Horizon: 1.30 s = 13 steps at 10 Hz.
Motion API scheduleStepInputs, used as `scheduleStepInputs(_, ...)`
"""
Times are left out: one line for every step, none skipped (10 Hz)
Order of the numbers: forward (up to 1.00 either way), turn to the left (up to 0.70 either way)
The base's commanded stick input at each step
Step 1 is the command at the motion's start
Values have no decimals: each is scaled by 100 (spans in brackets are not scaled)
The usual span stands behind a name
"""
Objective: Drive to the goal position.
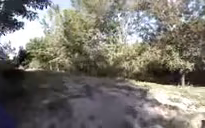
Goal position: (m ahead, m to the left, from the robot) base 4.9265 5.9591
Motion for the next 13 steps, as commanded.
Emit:
scheduleStepInputs(70, 0)
scheduleStepInputs(70, 17)
scheduleStepInputs(70, 27)
scheduleStepInputs(70, 27)
scheduleStepInputs(70, 27)
scheduleStepInputs(70, 27)
scheduleStepInputs(70, 27)
scheduleStepInputs(70, 27)
scheduleStepInputs(70, 27)
scheduleStepInputs(70, 27)
scheduleStepInputs(70, 27)
scheduleStepInputs(70, 27)
scheduleStepInputs(70, 27)
